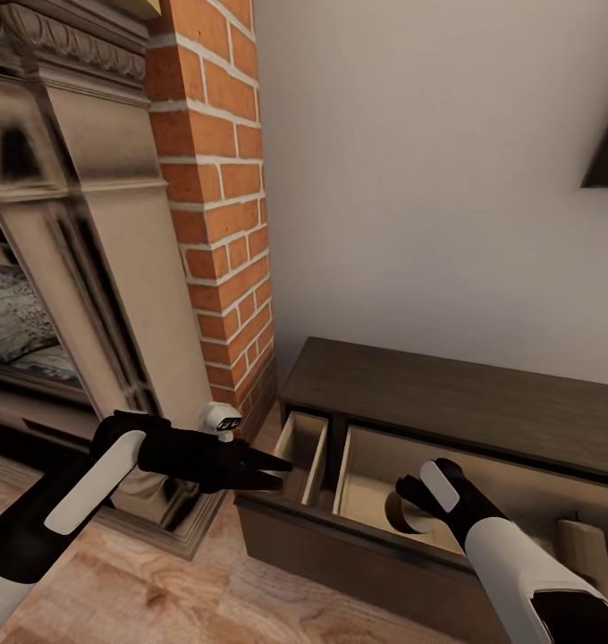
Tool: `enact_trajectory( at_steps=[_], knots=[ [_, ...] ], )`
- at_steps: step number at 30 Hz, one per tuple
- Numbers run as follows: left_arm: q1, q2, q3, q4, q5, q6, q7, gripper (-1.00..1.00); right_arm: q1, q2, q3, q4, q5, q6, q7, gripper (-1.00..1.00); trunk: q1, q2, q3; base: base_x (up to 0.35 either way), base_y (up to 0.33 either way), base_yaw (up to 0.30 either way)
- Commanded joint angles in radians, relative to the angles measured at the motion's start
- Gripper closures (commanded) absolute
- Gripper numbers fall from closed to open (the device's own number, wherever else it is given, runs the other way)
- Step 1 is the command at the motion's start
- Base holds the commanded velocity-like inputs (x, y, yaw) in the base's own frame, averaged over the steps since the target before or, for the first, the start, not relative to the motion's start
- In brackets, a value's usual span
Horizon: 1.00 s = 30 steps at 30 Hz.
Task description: Place each of the two pumpkins and all three candles from the living room inside a cabinet in the living room (use any cabinet), then make sure every cabinet is closed, and position the cauldron so it is next to a table in the living room.
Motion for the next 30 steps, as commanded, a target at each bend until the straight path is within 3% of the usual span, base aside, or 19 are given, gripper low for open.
enact_trajectory(
  at_steps=[1,15,16,30],
  knots=[
    [-0.001,0.001,-0.001,0.0,0.001,0.003,-0.002,-1.0,0.0,-0.001,0.002,-0.001,-0.009,0.001,-0.007,1.0,0.0,0.0,-0.001,0.0,0.0,0.0],
    [0.0,0.001,-0.001,0.0,0.001,0.003,-0.003,-1.0,0.0,-0.003,0.002,-0.001,-0.007,-0.029,-0.007,1.0,0.0,0.0,-0.001,0.021,0.0,0.0],
    [0.0,0.001,-0.001,0.0,0.001,0.003,-0.003,-1.0,0.0,-0.003,0.002,0.0,-0.007,-0.029,-0.007,-1.0,0.0,0.0,-0.001,0.036,0.0,0.0],
    [0.0,0.001,-0.001,0.0,0.001,0.003,-0.003,-1.0,-0.001,0.001,0.002,-0.001,-0.007,-0.028,-0.008,-1.0,0.0,0.0,-0.001,0.004,0.0,0.0]
  ],
)
